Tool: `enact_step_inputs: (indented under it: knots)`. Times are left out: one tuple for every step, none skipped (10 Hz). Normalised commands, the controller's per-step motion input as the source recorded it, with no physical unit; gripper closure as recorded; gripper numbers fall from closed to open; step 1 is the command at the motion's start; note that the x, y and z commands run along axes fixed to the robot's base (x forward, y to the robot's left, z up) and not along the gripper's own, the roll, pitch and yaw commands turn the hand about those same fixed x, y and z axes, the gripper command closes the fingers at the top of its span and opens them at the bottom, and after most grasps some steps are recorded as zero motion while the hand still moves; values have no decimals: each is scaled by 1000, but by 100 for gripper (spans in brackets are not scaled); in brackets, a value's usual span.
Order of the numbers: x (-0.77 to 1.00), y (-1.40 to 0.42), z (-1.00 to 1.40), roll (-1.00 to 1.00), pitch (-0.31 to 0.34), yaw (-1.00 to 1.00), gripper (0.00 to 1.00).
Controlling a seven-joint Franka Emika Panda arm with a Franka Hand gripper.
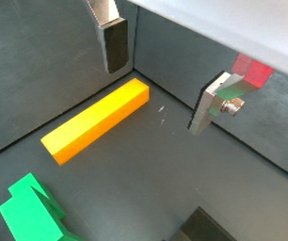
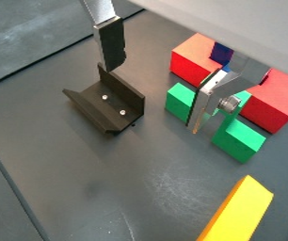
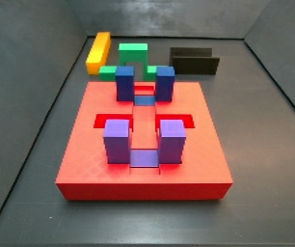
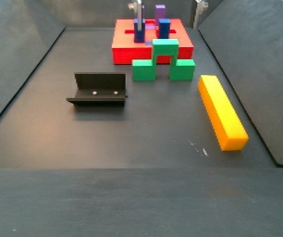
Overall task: Pick up the yellow object. Move up. Move to above the board. Insert the yellow object.
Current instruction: Pick up the yellow object.
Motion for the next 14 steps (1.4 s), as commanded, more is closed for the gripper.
enact_step_inputs:
  knots:
    - [89,0,-66,-19,34,-37,0]
    - [-77,-100,-503,0,-69,-63,0]
    - [-306,-60,-851,0,-163,-77,0]
    - [-386,0,-940,24,-180,-66,0]
    - [-403,0,-926,51,-170,-86,0]
    - [-457,0,-954,31,-169,-51,0]
    - [-429,0,-937,30,-177,-37,0]
    - [-297,0,-783,81,-146,-37,0]
    - [-149,40,-603,100,-76,-69,0]
    - [-63,146,-494,10,-50,-91,0]
    - [-126,197,-471,0,-40,-137,0]
    - [-163,214,-429,0,-26,-169,0]
    - [-289,180,-311,0,-10,-171,0]
    - [-429,186,-223,-7,-6,-200,0]
